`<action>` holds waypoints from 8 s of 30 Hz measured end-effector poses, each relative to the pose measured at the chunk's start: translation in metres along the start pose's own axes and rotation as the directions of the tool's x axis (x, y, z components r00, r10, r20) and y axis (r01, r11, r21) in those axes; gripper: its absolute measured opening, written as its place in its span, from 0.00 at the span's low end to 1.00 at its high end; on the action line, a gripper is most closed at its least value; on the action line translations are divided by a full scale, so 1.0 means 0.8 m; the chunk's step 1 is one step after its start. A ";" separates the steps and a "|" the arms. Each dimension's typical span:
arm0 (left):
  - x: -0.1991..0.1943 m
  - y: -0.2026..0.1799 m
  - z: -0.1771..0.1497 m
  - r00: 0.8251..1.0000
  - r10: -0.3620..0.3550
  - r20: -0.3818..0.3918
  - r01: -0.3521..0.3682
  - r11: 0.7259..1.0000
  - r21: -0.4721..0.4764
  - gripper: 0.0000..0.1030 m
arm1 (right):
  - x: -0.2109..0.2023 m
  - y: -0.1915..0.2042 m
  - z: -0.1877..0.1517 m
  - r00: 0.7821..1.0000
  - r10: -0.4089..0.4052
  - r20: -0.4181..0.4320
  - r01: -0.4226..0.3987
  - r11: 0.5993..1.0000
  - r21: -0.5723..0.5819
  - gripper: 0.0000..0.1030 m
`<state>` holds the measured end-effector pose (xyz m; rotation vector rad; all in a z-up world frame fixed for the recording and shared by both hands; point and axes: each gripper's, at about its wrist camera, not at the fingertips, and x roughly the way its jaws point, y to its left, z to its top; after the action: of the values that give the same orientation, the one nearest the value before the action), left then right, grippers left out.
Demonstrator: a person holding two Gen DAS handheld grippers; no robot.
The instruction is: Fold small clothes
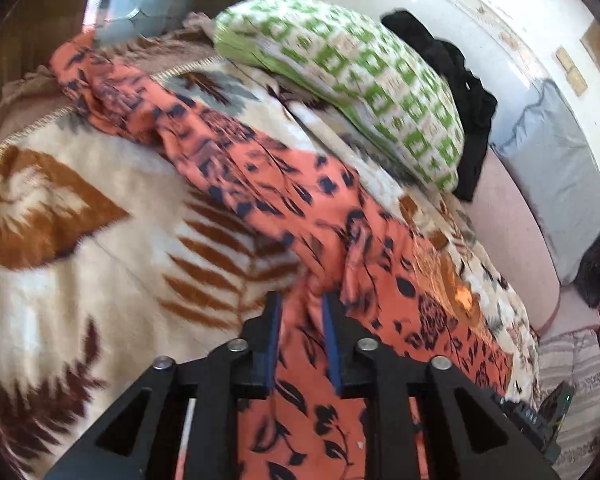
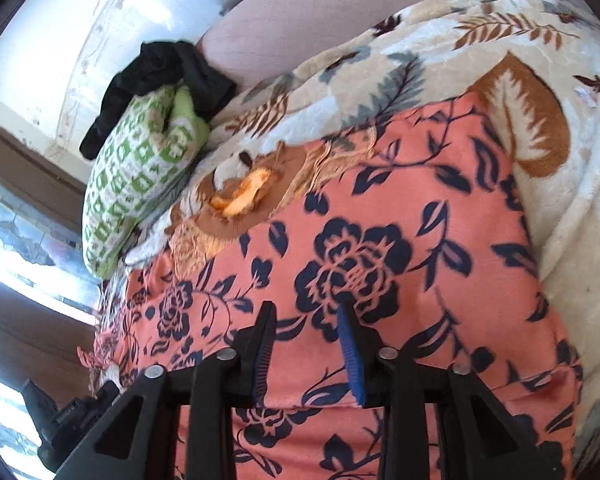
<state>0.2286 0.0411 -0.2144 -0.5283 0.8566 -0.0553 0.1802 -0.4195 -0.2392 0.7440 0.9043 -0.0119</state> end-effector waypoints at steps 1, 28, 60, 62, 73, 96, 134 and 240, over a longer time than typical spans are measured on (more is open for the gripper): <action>-0.009 0.016 0.014 0.998 0.052 0.047 -0.051 0.998 -0.030 0.60 | 0.012 0.003 -0.006 0.999 0.015 -0.038 -0.015 1.000 -0.012 0.66; 0.021 0.168 0.207 0.965 0.039 0.258 0.018 0.977 -0.214 0.07 | 0.026 0.048 -0.027 0.990 -0.128 0.058 0.139 0.954 -0.267 0.67; 0.042 -0.125 0.029 0.991 -0.109 -0.073 0.126 0.949 0.289 0.79 | -0.072 -0.067 0.039 0.965 0.046 0.259 -0.101 0.973 0.206 0.70; 0.072 -0.119 0.018 0.991 -0.019 -0.133 0.061 0.945 0.320 0.79 | -0.069 -0.050 0.045 0.963 0.047 0.267 -0.090 0.984 0.153 0.70; 0.119 -0.100 0.000 0.960 0.101 -0.261 -0.007 0.940 0.340 0.79 | 0.034 0.002 0.078 0.965 -0.260 0.032 0.257 0.962 0.089 0.10; 0.068 -0.118 -0.011 0.986 0.093 -0.139 -0.031 0.919 0.394 0.79 | -0.163 -0.115 0.002 0.914 -0.102 0.393 0.000 0.968 0.250 0.12; 0.102 -0.180 -0.080 0.976 0.213 0.038 -0.178 0.690 0.702 1.00 | -0.001 -0.014 0.007 0.982 -0.175 0.072 0.181 0.980 -0.088 0.15; -0.152 0.069 -0.120 0.939 0.313 -0.139 -0.206 0.839 0.503 1.00 | -0.234 -0.169 -0.232 0.983 -0.056 0.173 0.000 0.951 0.310 0.16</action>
<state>0.0688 0.0794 -0.2054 0.0743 1.0797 -0.0746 -0.1119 -0.4662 -0.2558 1.0047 0.7471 -0.2478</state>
